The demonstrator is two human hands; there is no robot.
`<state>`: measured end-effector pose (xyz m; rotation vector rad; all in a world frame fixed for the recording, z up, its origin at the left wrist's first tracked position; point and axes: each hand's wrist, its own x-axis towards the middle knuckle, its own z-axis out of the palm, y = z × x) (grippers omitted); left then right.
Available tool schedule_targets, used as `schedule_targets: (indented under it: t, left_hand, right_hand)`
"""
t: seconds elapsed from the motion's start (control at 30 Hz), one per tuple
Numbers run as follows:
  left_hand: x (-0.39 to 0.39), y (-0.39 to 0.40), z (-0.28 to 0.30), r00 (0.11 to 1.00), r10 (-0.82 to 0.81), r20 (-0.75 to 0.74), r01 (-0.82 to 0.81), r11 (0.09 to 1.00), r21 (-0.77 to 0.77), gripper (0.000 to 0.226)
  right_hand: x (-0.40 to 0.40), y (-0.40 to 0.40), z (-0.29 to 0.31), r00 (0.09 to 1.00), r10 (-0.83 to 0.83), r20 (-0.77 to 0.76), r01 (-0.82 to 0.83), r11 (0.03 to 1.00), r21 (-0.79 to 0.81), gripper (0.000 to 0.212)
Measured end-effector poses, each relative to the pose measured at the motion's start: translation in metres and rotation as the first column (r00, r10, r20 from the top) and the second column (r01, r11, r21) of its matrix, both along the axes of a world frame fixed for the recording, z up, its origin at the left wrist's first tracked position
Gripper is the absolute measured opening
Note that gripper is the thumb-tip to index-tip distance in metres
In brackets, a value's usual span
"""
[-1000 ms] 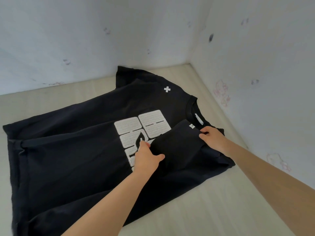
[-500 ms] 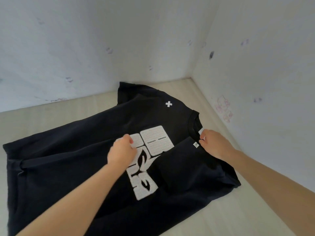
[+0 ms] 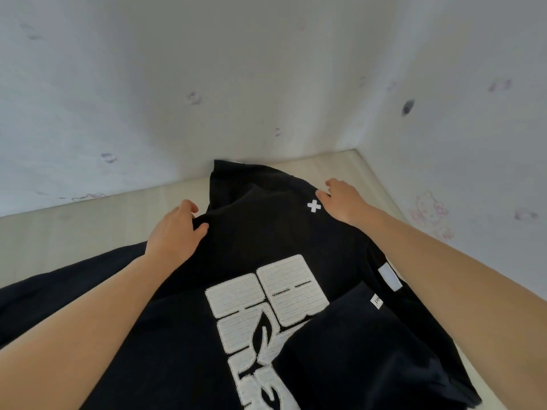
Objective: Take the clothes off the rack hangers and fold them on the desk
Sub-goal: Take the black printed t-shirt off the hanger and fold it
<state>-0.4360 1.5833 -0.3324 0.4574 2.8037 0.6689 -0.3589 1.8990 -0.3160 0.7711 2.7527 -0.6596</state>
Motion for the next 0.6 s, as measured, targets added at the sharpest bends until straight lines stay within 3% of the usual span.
schedule_targets:
  t: [0.1, 0.2, 0.3, 0.37, 0.5, 0.6]
  left_hand:
    - [-0.011, -0.004, -0.007, 0.999, -0.024, 0.046, 0.025, 0.999, -0.038, 0.042]
    - [-0.02, -0.01, -0.008, 0.992, -0.029, 0.125, 0.051, 0.982, -0.183, 0.051]
    - [-0.032, -0.015, -0.005, 0.973, -0.081, 0.216, 0.145, 0.942, -0.302, 0.061]
    - [-0.036, -0.019, -0.002, 0.954, -0.111, 0.279, 0.192, 0.94, -0.281, 0.058]
    - [-0.021, -0.022, 0.003, 0.992, -0.116, 0.058, 0.125, 0.975, -0.185, 0.037]
    - [0.001, -0.023, 0.008, 0.981, -0.163, -0.104, 0.147, 0.978, -0.146, 0.026]
  right_hand:
    - [-0.024, -0.001, -0.005, 0.996, -0.088, -0.017, 0.082, 0.972, -0.219, 0.057]
    - [-0.037, 0.001, -0.004, 0.993, -0.117, -0.021, 0.108, 0.961, -0.255, 0.057]
    - [-0.041, 0.006, 0.004, 0.999, -0.052, 0.001, 0.05, 0.953, -0.3, 0.031]
    - [-0.035, 0.006, 0.012, 1.0, -0.01, -0.012, 0.006, 0.947, -0.323, 0.022]
    - [-0.017, 0.007, 0.028, 0.992, -0.002, -0.126, -0.038, 0.949, -0.314, 0.015]
    - [0.005, 0.01, 0.037, 0.992, 0.001, -0.126, -0.045, 0.937, -0.347, 0.009]
